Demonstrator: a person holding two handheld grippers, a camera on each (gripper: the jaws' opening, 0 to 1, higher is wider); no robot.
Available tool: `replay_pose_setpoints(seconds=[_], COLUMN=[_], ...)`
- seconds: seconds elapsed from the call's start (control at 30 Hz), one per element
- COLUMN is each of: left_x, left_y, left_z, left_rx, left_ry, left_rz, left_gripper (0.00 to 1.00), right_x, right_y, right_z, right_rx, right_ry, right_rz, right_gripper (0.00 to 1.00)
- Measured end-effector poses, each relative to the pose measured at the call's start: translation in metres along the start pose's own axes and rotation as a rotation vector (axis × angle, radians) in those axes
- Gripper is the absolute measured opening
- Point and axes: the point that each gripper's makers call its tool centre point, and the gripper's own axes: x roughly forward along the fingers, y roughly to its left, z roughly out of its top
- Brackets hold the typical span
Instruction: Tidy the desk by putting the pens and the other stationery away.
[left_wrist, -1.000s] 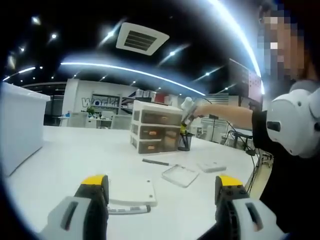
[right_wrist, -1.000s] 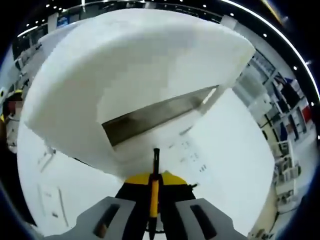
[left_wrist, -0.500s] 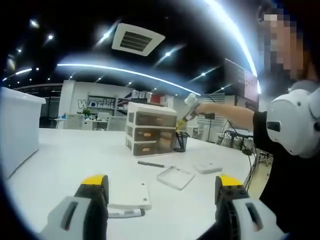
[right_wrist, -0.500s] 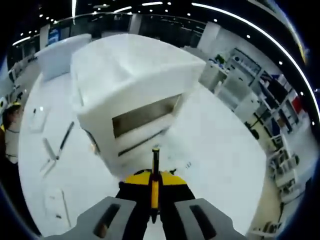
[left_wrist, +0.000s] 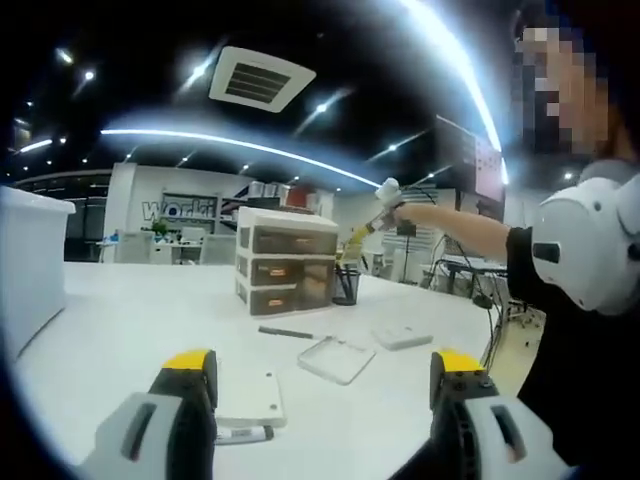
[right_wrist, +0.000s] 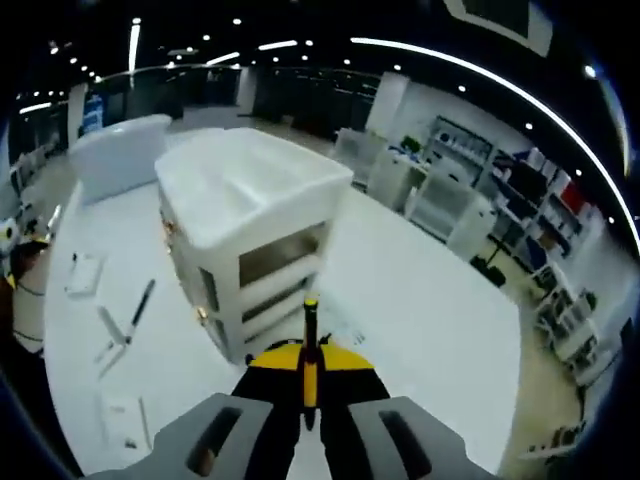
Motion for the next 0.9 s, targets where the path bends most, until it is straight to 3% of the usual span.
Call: replay_pose_setpoints(seconds=[0.23, 0.47, 0.57, 0.63, 0.9], left_x=[0.001, 0.004, 0.005, 0.004, 0.0], left_y=[-0.003, -0.007, -0.009, -0.01, -0.008], left_z=[0.001, 0.0, 0.0, 0.0, -0.001], left_rx=[0.007, 0.007, 0.009, 0.009, 0.008], left_ry=[0.002, 0.009, 0.009, 0.007, 0.009], left_rz=[-0.014, -0.026, -0.03, -0.029, -0.009], left_gripper=[0.87, 0.86, 0.87, 0.87, 0.86], right_x=[-0.025, -0.044, -0.045, -0.044, -0.015], right_y=[0.004, -0.003, -0.008, 0.0, 0.003], right_z=[0.005, 0.016, 0.017, 0.019, 0.017], right_rx=[0.083, 0.23, 0.247, 0.26, 0.262], right_ry=[-0.161, -0.363, -0.396, -0.417, -0.406], right_rz=[-0.046, -0.064, -0.071, -0.072, -0.085], right_gripper=[0.03, 0.03, 0.03, 0.03, 0.03])
